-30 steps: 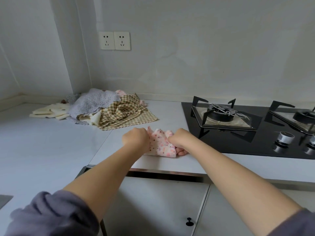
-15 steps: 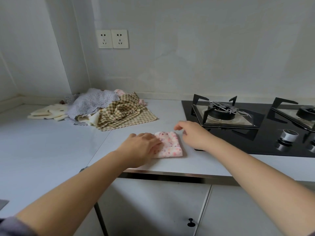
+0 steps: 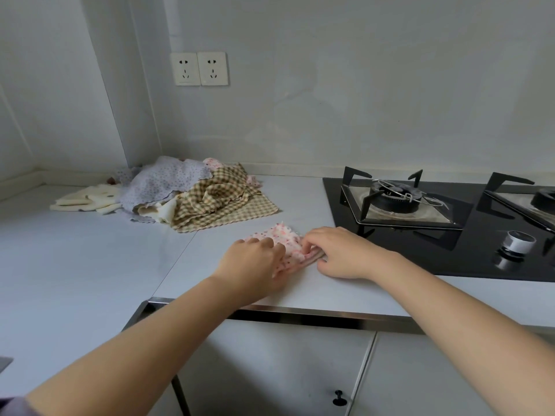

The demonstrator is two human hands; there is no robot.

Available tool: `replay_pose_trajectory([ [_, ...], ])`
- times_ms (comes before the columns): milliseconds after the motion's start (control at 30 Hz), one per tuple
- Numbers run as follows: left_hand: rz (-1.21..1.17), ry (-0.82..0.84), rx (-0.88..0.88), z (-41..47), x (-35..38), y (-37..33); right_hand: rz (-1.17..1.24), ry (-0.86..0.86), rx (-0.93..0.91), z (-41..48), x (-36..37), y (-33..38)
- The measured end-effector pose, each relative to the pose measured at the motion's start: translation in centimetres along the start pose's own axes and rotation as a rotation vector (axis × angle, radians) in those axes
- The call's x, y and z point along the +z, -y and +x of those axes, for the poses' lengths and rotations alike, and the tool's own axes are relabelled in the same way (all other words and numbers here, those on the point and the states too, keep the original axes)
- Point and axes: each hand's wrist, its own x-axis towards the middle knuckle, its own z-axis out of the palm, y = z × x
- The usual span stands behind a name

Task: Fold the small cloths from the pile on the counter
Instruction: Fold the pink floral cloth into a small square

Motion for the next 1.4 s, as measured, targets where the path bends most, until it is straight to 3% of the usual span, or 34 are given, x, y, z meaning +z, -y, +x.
replay_pose_trajectory([
  [233,-0.28,-0.027,-0.071,0.5,-0.1,2.9,0.09,-0.153,-0.083,0.3,1.1,0.4],
  [367,-0.386,-0.095,0.024,-0.3,-0.5,4.4,0.235,-0.254,-0.106,1.0,1.9,1.0],
  [500,-0.171,-0.302,0.249,-1.4,-0.2,5.3,0.352,-0.377,-0.085,1.2,2.1,1.2],
  [633,-0.056,-0.379,0.24,-0.8,-0.5,5.8,0.462,-0.432,-0.05,1.9,0.6,1.2],
  [900,-0.138,-0.493,0.229,4.7,-1.7,8.0,0.575,-0.529,-0.007,6.1,-2.9,-0.6],
  [1033,-0.217,-0.425,0.19,9.2,-2.9,11.1,0.669,-0.538,0.021,9.2,-5.6,-3.0],
  [1100,-0.349,-0.379,0.158,11.5,-4.5,12.5,0.722,-0.558,0.046,10.8,-7.3,-4.0],
  [1267,-0.785,-0.254,-0.149,17.0,-10.9,14.5,0.93,-0.575,0.128,13.3,-13.8,-5.2],
  [1400,-1.208,-0.08,-0.271,20.8,-17.4,15.3,1.23,-0.386,0.264,14.1,-20.3,-5.1],
])
